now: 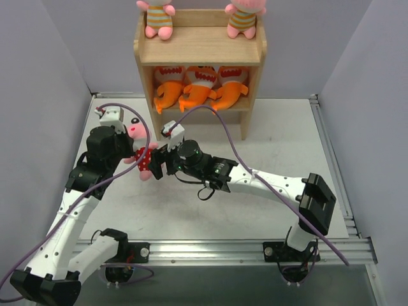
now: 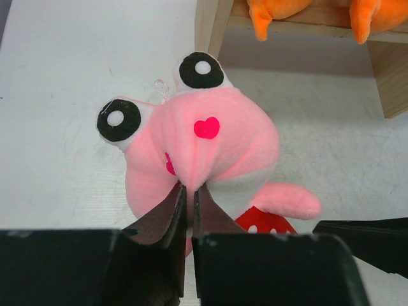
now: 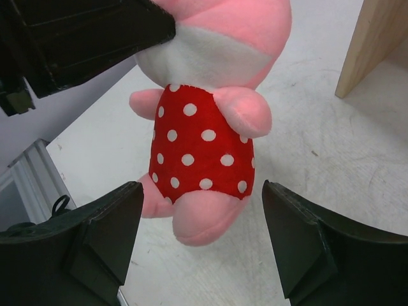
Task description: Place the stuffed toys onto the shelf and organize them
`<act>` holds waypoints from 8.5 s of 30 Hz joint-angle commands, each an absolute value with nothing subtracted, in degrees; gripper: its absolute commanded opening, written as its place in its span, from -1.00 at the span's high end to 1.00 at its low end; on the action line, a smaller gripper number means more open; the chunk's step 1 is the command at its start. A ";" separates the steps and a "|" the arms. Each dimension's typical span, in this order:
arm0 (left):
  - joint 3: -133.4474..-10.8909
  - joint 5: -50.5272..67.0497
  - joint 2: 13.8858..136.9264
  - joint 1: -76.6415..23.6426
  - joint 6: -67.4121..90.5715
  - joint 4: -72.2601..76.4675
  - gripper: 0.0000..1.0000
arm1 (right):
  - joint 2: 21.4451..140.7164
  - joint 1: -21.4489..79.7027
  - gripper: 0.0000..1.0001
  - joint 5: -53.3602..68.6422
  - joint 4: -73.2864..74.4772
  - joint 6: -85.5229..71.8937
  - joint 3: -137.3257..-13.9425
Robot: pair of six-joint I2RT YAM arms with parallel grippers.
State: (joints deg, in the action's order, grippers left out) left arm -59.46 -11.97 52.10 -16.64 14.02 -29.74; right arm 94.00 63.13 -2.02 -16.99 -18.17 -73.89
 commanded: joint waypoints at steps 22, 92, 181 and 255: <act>-60.47 -8.44 46.23 -19.78 19.60 -21.80 -0.10 | 91.32 55.81 1.00 9.41 -31.37 -23.29 -67.77; -55.27 22.42 49.66 -11.42 35.53 8.45 0.95 | 72.52 47.90 -0.32 15.92 -41.41 -20.04 -50.71; -58.62 -7.12 49.13 -31.64 25.31 6.24 0.95 | 86.40 65.65 -0.18 -29.53 -21.88 -15.73 -74.53; -46.76 -8.09 37.36 -8.08 13.45 -26.45 -0.88 | 101.86 46.94 1.00 -22.24 -9.04 8.52 -125.68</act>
